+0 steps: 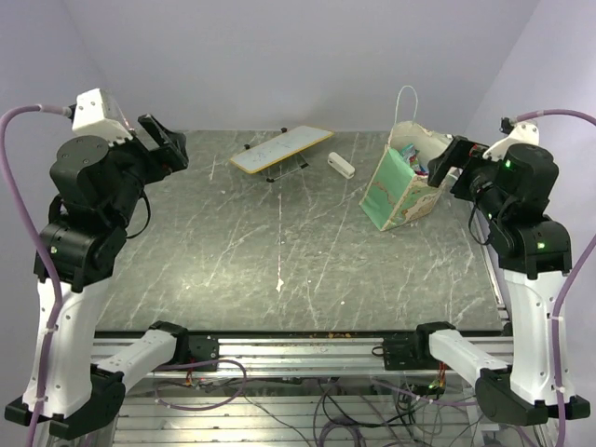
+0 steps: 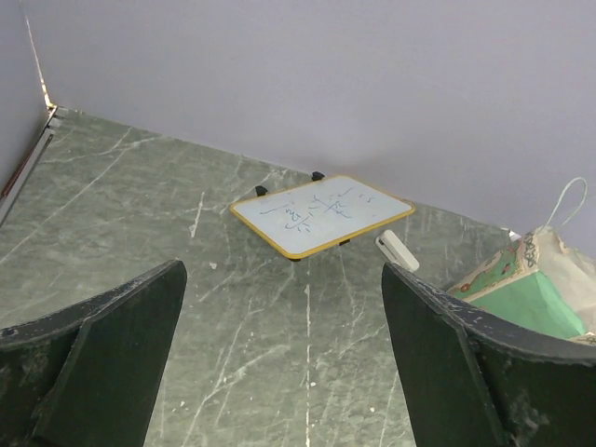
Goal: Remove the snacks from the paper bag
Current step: Adjust the paper bag at the center of the board.
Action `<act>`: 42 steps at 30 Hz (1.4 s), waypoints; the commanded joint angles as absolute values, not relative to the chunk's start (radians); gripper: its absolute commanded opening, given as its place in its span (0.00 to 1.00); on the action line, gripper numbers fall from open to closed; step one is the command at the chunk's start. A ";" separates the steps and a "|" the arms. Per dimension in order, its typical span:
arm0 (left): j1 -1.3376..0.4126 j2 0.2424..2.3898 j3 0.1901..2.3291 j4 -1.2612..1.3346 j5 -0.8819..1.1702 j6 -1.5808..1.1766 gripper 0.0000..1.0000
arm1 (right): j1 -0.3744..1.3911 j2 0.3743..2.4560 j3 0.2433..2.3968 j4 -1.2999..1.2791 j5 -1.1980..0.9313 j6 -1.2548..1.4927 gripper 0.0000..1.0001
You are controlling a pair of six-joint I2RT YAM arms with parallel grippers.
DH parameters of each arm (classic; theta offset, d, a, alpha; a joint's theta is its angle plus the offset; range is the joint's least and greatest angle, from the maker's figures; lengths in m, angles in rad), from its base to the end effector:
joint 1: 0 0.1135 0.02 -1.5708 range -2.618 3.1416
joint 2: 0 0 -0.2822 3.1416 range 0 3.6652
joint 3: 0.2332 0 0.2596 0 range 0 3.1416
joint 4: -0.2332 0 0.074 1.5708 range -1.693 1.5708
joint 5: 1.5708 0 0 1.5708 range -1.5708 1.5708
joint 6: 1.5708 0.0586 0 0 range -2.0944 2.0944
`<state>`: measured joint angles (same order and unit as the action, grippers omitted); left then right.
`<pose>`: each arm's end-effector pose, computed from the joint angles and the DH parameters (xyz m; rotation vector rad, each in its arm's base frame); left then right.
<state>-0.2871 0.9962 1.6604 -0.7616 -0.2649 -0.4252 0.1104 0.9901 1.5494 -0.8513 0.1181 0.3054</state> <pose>0.1563 -0.0302 0.5406 -0.3151 1.6447 -0.3182 0.1737 0.0123 0.4963 0.2628 1.8459 0.1781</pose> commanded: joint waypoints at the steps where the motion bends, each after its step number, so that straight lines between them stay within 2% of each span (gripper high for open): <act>1: -0.272 0.958 1.656 -0.777 -0.270 -0.467 0.96 | 0.107 0.984 1.604 -0.934 0.167 0.310 1.00; 13: -0.248 0.874 1.594 -0.780 -0.282 -0.571 0.94 | 0.105 1.064 1.669 -1.096 0.294 0.342 1.00; 26: -0.236 0.955 1.524 -0.761 -0.179 -0.653 0.93 | 0.101 1.283 1.696 -1.056 0.371 0.459 1.00; 31: -0.234 1.027 1.544 -0.768 -0.130 -0.635 0.93 | 0.088 1.391 1.748 -0.980 0.332 0.459 1.00; 37: -0.233 1.113 1.595 -0.757 -0.065 -0.580 0.93 | 0.066 1.569 1.915 -0.883 0.273 0.462 1.00; 42: -0.232 1.161 1.654 -0.755 -0.037 -0.504 0.93 | 0.056 1.727 2.045 -0.761 0.115 0.449 1.00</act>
